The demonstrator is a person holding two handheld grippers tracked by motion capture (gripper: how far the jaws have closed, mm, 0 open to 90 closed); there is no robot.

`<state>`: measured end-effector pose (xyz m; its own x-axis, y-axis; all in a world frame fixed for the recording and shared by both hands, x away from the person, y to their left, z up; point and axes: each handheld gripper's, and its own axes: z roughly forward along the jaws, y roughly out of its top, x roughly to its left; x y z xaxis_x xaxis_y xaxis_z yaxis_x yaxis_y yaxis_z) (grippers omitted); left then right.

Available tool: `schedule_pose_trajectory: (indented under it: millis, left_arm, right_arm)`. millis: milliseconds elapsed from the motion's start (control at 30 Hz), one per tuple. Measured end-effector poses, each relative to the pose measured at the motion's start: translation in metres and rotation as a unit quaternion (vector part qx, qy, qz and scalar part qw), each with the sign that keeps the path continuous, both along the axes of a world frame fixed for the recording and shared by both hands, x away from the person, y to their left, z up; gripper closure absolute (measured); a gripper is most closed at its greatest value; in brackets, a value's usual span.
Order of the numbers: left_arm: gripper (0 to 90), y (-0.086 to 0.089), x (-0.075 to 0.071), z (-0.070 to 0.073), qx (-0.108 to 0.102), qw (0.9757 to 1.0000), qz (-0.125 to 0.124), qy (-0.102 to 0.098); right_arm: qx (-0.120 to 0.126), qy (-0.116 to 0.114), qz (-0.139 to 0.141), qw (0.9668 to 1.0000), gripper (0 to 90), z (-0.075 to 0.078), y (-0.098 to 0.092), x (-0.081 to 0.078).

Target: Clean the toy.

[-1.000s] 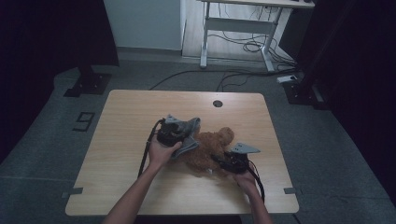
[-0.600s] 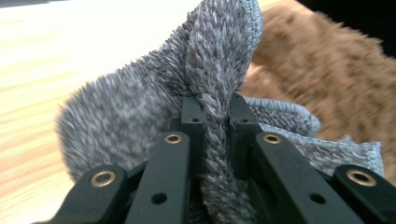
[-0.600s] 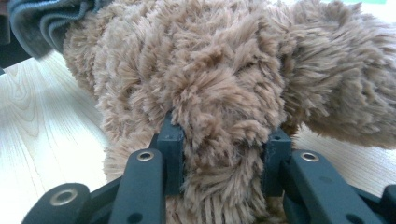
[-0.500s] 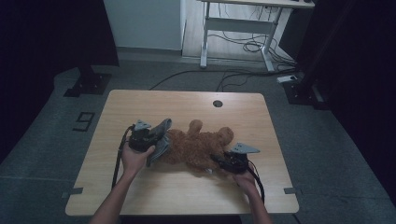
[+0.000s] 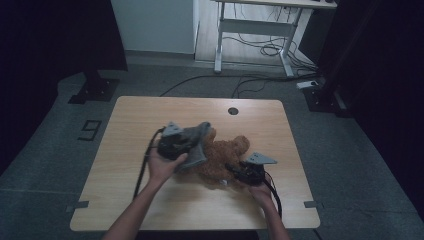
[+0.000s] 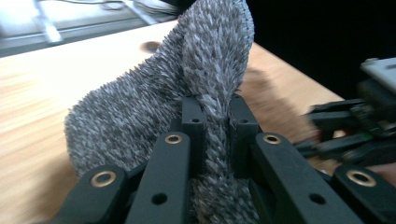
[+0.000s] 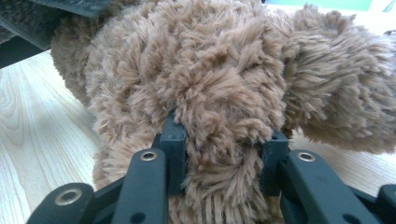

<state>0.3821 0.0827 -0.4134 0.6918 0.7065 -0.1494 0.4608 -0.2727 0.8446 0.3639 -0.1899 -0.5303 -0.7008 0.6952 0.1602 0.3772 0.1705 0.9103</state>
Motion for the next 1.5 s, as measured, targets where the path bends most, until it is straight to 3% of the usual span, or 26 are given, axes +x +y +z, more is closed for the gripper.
schedule_pose_trajectory:
  millis: [100, 233, 300, 333, 367, 500, 700, 800, 900, 967, 1100, 1333, 1500]
  left_arm:
    - [80.4, -0.046, 0.015, -0.007, 0.015, 0.9993, -0.022, 0.024]
    - [80.4, -0.088, 0.027, -0.019, 0.04, 0.9975, -0.039, 0.045]
    - [80.3, -0.099, 0.031, -0.026, 0.062, 0.9962, -0.036, 0.049]
    - [80.3, -0.1, 0.034, -0.03, 0.065, 0.9958, -0.034, 0.054]
    - [80.3, -0.098, 0.035, -0.032, 0.055, 0.996, -0.033, 0.062]
    - [80.3, -0.078, 0.036, -0.033, 0.037, 0.9968, -0.026, 0.066]
    - [80.3, -0.038, 0.034, -0.032, 0.057, 0.9967, 0.012, 0.056]
    - [80.3, -0.015, 0.029, -0.034, 0.045, 0.9975, 0.017, 0.051]
    - [80.2, 0.009, 0.02, -0.029, 0.056, 0.9974, 0.036, 0.027]
    - [80.2, 0.028, 0.019, -0.029, 0.057, 0.9966, 0.054, 0.025]
    - [80.1, 0.065, 0.017, -0.034, 0.031, 0.9955, 0.081, 0.037]
    - [79.5, 0.103, 0.007, -0.049, 0.031, 0.9921, 0.107, 0.059]
    - [79.4, 0.117, 0.004, -0.077, 0.013, 0.9888, 0.105, 0.105]
  right_arm:
    - [-0.002, -0.002, 0.001, 1.0, 63.3, 0.0, 0.0, 0.0]
    - [-0.004, -0.002, 0.002, 1.0, 63.3, 0.0, 0.0, -0.001]
    - [-0.006, -0.005, 0.002, 1.0, 63.2, 0.0, 0.0, -0.002]
    - [-0.008, -0.006, 0.0, 1.0, 63.3, 0.0, 0.0, -0.002]
    - [-0.009, -0.006, 0.0, 0.9999, 63.4, 0.0, 0.0, -0.003]
    - [-0.01, -0.006, 0.0, 0.9999, 63.6, 0.0, 0.0, -0.003]
    - [-0.007, -0.003, -0.001, 1.0, 63.6, 0.0, -0.001, -0.002]
    - [-0.006, -0.002, -0.001, 1.0, 63.6, 0.0, -0.001, -0.001]
    - [-0.001, 0.0, -0.003, 1.0, 63.6, 0.0, -0.002, 0.0]
    - [0.0, 0.001, -0.002, 1.0, 63.6, 0.0, -0.002, 0.0]
    - [0.0, 0.001, -0.002, 1.0, 63.6, 0.0, -0.002, 0.0]
    - [0.002, 0.002, -0.002, 1.0, 63.6, 0.0, -0.003, 0.0]
    - [0.005, 0.004, -0.002, 1.0, 63.7, -0.001, -0.003, 0.001]
